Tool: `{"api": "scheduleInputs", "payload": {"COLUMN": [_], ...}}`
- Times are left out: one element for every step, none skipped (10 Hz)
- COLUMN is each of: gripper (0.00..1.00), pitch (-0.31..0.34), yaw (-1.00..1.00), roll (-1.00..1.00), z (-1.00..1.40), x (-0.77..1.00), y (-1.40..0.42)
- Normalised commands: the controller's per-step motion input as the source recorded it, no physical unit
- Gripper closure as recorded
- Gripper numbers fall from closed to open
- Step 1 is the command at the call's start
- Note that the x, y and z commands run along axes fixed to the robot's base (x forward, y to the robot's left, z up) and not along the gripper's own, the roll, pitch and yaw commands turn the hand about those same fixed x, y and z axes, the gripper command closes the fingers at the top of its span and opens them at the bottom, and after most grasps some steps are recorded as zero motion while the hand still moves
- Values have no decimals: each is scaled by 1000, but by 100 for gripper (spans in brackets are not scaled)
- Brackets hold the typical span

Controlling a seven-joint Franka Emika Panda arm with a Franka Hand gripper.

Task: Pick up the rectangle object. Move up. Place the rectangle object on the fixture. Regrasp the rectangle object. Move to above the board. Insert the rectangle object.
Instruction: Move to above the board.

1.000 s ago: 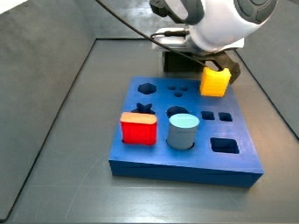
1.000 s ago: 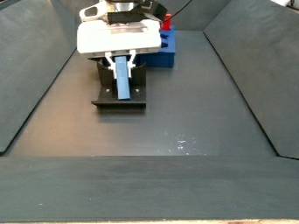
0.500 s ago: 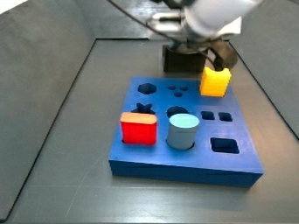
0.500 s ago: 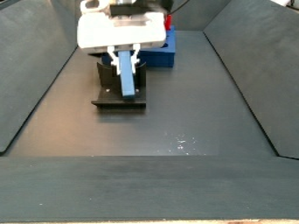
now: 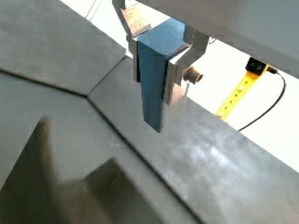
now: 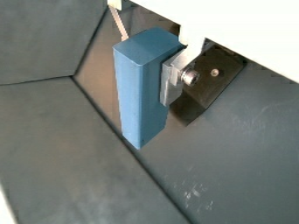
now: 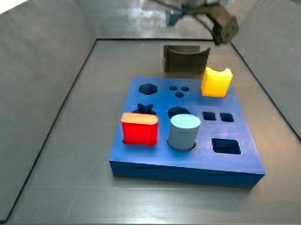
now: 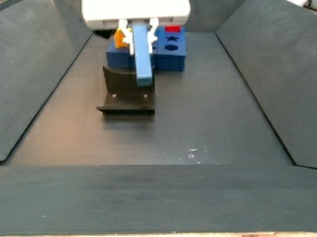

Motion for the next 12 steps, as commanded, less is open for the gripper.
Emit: {"api": "scheduleInputs", "payload": {"gripper": [100,100,100,100,100,100,100,100,100,100,100,100], "pitch": [-76,-49,-12,17,46,82,115,145,-18,-24,-24,-22], "yaw": [-131,-122,-108,-95,-80,-60,-44,-27,-129,-121,-118,-115], "roll": [-224,-216,-199,-183,-165,-139,-124,-107,-1000,-1000,-1000,-1000], "z": [1000,1000,1000,962,779,539,358,178,-139,-134,-132,-137], "x": [-214,-206,-195,-182,-136,-82,-55,-40,-250,-247,-257,-265], "y": [150,142,130,115,82,44,23,12,-1000,-1000,-1000,-1000]}}
